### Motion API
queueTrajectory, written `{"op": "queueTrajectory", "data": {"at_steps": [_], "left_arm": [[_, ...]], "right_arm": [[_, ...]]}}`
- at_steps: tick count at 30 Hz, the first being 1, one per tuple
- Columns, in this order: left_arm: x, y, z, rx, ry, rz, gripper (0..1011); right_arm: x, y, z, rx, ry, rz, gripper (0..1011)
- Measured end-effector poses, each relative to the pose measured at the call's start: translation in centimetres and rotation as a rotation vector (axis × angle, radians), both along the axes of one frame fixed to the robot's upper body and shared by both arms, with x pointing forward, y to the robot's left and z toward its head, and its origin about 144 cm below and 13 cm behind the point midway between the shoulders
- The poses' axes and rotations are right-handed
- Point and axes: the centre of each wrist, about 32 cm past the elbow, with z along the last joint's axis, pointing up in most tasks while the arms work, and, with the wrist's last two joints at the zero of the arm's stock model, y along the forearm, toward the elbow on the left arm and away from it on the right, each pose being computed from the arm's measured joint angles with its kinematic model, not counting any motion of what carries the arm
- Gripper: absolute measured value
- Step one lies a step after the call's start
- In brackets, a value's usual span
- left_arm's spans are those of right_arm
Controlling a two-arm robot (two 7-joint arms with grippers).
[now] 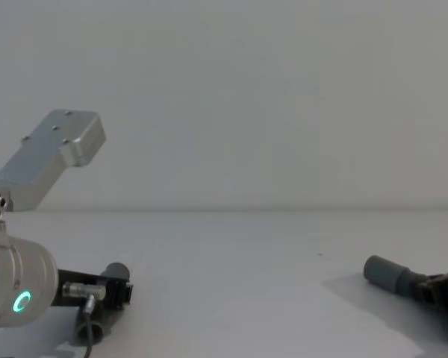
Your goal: Use both hands to pick up one end of the pipe from the table, align the ends, and insert them.
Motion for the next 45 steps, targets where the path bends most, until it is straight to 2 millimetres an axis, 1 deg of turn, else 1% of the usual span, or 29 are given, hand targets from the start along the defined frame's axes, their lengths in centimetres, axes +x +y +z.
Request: {"op": "queueTrajectory", "data": {"at_steps": [11,39,45], "left_arm": [[0.00,0.00,0.00,0.000,0.000,0.000,336],[0.01,0.01,0.01,0.000,0.000,0.000,336],[0.18,0.20,0.20,0.017,-0.011,-0.029,336]], "right_arm": [[0.00,0.00,0.00,-0.001,-0.001,0.000,86],[0.00,-0.01,0.00,-0.002,-0.001,-0.001,71],[0.00,-0.01,0.00,-0.002,0.000,-0.001,70]]}}
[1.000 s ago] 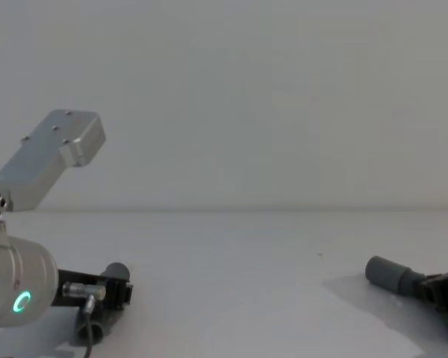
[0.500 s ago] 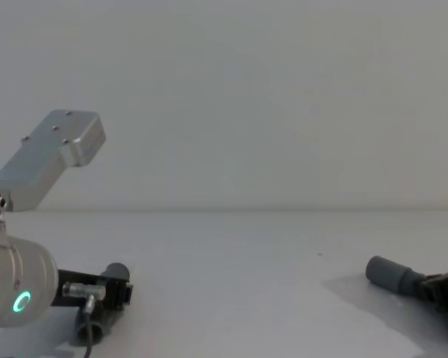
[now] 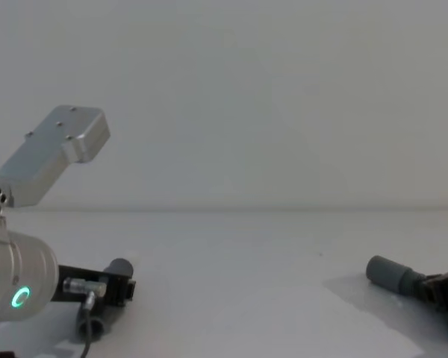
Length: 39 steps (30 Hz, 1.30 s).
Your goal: Use both hands to pick up one end of the pipe from the table, align the ends, and insert them.
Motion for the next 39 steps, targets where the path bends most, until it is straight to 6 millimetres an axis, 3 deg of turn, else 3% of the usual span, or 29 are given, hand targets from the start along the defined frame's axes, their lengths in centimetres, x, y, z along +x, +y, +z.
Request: {"op": "queueTrajectory", "data": {"at_steps": [39], "left_arm": [[0.6,3.7,3.6,0.081,-0.344,-0.472,336]], "right_arm": [[0.0,0.0,0.0,0.000,0.000,0.000,61]]}}
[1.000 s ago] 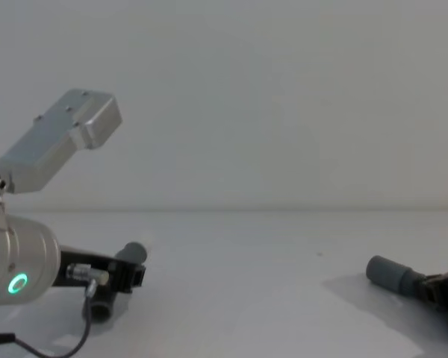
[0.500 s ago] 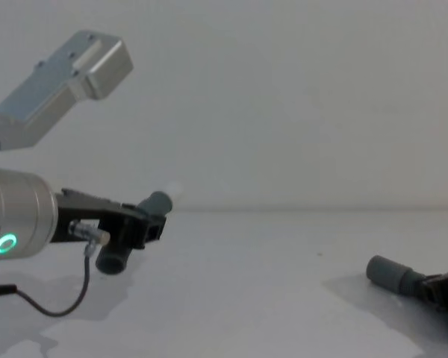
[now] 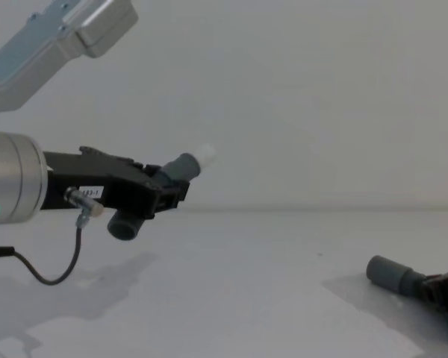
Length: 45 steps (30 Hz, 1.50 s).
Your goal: Use both hands to pick up one end of the pipe from the table, align the ends, and insert them.
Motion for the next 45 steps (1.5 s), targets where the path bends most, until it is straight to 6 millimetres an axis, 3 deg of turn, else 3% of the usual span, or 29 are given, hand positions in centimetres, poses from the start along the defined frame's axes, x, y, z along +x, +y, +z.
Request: {"op": "queueTrajectory", "data": {"at_steps": [21,45], "left_arm": [[1.1,2.3,1.1,0.071,-0.054,-0.256,336],[1.9,4.0,0.8,0.082,-0.083,-0.364,336]], "right_arm": [[0.0,0.0,0.0,0.000,0.000,0.000,60],[0.0,0.0,0.0,0.000,0.000,0.000,60]]}}
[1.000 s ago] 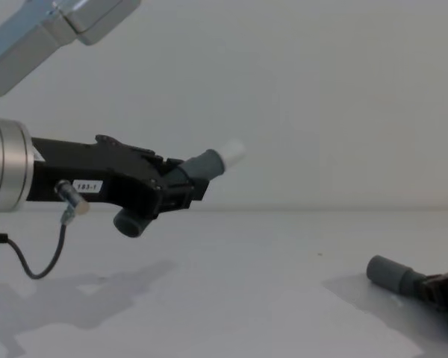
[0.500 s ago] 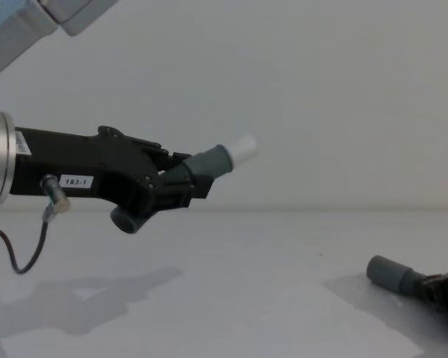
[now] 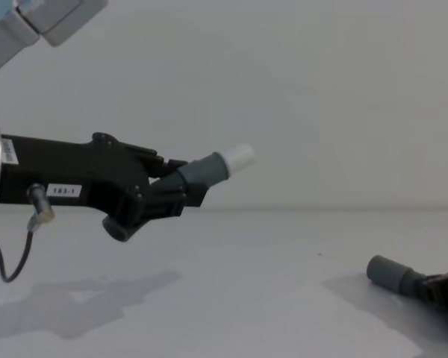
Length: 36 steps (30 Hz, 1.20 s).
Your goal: Use both hands to pick up one end of the pipe from the table, align the ends, and insert them.
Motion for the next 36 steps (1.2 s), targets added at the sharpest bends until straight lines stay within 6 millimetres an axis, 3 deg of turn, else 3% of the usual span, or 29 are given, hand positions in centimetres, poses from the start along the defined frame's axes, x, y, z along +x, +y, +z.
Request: {"op": "queueTrajectory", "data": {"at_steps": [36], "left_arm": [[0.6,1.0,-2.2,0.011,0.041,-0.033,336]], "right_arm": [[0.0,-0.2,0.0,-0.001,-0.011,0.011,60]]}}
